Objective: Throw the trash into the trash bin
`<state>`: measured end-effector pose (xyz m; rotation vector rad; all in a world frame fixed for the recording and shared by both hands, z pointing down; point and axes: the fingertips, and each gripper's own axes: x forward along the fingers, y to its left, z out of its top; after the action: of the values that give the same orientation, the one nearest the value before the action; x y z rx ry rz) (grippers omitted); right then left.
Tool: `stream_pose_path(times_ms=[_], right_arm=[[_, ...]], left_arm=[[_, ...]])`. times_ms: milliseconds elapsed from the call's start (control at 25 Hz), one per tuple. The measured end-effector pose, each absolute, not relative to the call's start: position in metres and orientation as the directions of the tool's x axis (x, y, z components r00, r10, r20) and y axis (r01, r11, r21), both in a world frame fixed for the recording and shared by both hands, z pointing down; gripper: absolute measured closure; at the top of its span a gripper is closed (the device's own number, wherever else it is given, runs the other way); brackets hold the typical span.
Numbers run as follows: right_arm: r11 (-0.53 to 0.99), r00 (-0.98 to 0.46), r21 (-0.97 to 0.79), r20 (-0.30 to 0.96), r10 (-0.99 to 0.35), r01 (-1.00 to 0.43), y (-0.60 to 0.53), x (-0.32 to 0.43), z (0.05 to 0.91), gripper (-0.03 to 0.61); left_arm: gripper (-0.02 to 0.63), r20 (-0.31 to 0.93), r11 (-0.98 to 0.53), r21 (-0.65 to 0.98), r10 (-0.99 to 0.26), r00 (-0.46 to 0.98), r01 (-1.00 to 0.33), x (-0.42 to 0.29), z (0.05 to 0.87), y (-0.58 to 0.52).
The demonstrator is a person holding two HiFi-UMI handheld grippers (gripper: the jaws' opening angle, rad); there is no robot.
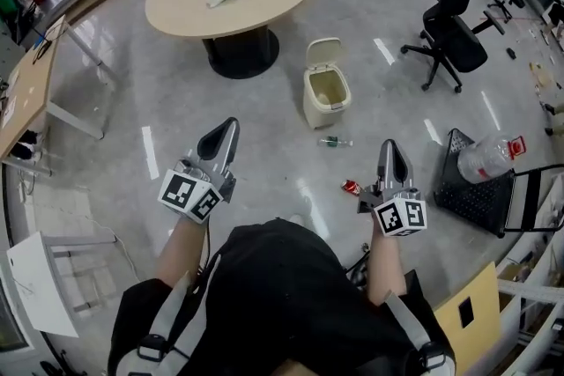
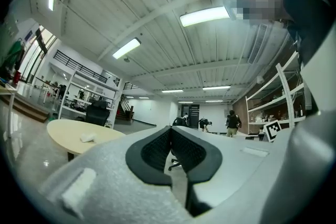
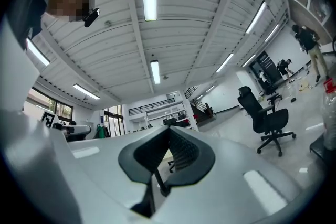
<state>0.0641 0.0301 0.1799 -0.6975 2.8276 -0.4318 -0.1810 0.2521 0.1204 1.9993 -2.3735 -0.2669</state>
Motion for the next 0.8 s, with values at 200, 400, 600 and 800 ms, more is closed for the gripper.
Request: stream_pose_path(times_ms=[200, 400, 600, 800], right_arm=[[0.799, -0.822, -0.313, -0.089, -0.562, -0.513, 0.000, 0.097, 0.189, 0.574], [0.741, -0.769, -0.296, -0.031, -0.639, -0.603, -0.020, 0.115, 0.204, 0.574], [0.674, -0.705, -0.302, -0.009, -0.709, -0.675, -0.036, 0.118, 0.208, 0.574], [0.593, -0.614, -0.307, -0.033, -0.788, -0.744, -0.044, 0.126, 0.196, 0.574]], left_arm=[[0.611, -0.069, 0.078, 0.170, -0.993, -0.091, -0.982, -0.168, 0.134, 0.196], [0.611, -0.040, -0.035, 0.167, -0.999, 0.029, -0.985, -0.168, 0.150, 0.139], [0.611, -0.037, -0.140, 0.153, -0.990, 0.136, -0.978, -0.173, 0.158, 0.090], [0.611, -0.048, -0.259, 0.156, -0.966, 0.255, -0.953, -0.174, 0.159, 0.045]])
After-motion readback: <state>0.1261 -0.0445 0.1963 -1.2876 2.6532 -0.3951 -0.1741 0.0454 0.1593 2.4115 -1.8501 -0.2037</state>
